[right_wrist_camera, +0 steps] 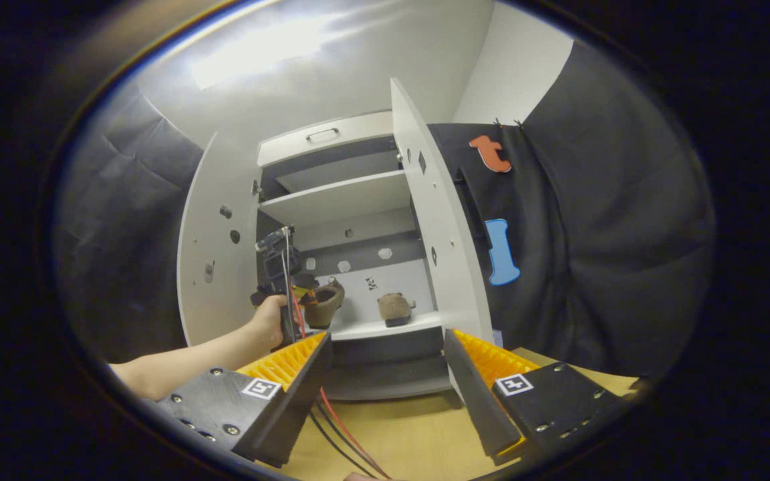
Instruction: Grab one shoe with the right hand and put it into the shoe cabinet, grab the other shoe with the left hand and put it into the shoe cabinet; then close the right door with the right hand and the left door with the left hand.
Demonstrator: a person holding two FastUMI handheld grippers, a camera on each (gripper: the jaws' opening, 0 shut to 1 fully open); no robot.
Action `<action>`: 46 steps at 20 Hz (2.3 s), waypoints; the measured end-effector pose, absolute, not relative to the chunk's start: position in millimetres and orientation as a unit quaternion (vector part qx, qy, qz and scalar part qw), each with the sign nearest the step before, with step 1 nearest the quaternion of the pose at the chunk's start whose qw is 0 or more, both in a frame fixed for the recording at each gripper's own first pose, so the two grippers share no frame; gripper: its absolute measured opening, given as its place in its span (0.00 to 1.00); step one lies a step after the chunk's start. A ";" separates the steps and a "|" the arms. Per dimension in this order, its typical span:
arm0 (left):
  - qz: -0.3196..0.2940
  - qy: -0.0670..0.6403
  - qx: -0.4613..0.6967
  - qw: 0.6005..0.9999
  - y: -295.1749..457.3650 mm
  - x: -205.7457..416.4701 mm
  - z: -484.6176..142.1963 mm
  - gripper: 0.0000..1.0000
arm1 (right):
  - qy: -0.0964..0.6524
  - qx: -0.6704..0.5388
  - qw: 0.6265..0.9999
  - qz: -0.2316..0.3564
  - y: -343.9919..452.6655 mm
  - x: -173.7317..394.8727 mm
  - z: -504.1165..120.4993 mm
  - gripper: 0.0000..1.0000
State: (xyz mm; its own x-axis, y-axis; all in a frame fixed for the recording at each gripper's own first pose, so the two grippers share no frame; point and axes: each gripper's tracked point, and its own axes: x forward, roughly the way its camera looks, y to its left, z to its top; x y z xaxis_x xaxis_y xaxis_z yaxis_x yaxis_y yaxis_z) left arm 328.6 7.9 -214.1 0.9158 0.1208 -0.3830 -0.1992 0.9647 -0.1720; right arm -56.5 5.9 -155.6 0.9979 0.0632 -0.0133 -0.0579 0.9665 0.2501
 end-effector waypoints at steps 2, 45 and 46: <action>0.088 0.217 -0.078 0.969 10.8 321.7 -228.9 0.03 | 0.012 0.125 0.991 0.034 7.4 -57.4 -155.8 1.00; -0.057 0.107 0.003 0.993 -52.0 -35.2 -151.9 0.98 | 0.035 0.046 0.998 0.039 -85.2 -59.3 -140.5 1.00; -0.059 0.107 0.003 0.992 -50.3 -36.4 -152.1 0.98 | 0.041 0.031 0.998 0.038 -100.9 -54.2 -134.9 1.00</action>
